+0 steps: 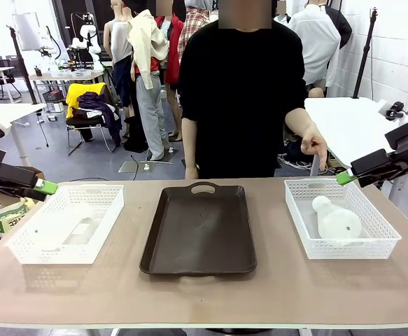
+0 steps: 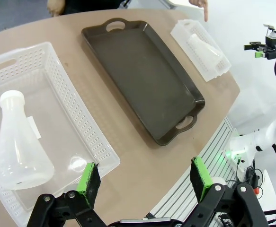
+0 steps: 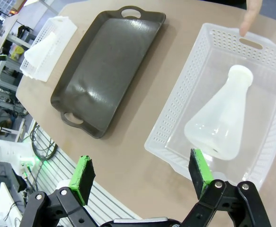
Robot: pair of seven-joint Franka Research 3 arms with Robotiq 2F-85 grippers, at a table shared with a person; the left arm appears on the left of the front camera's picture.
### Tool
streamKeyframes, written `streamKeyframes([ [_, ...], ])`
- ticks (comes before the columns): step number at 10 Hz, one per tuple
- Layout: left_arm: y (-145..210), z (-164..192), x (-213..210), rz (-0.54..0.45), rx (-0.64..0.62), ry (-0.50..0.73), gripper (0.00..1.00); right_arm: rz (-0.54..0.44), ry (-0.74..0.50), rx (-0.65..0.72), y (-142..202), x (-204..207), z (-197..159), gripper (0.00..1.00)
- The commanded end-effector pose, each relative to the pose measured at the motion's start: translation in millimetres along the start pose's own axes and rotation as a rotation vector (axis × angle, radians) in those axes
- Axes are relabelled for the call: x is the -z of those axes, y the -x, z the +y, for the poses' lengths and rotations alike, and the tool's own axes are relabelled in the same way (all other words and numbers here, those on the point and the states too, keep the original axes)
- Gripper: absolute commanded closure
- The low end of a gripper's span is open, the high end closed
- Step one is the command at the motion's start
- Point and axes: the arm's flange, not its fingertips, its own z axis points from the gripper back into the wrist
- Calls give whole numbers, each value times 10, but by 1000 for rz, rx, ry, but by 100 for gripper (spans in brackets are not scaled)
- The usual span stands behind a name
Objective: Prepare the laboratory tools.
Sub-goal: Pick up the Big flask that the person points to.
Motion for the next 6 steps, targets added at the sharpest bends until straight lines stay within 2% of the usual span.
streamKeyframes([
  [1, 4, 35, 14, -23, 19, 21, 0, -11, -23, -12, -13, 25, -28, 0],
  [4, 4, 35, 14, -23, 19, 21, 0, -11, -23, -12, -13, 25, -28, 0],
  [6, 4, 35, 14, -23, 19, 21, 0, 18, 25, 22, -28, -18, -4, 0],
])
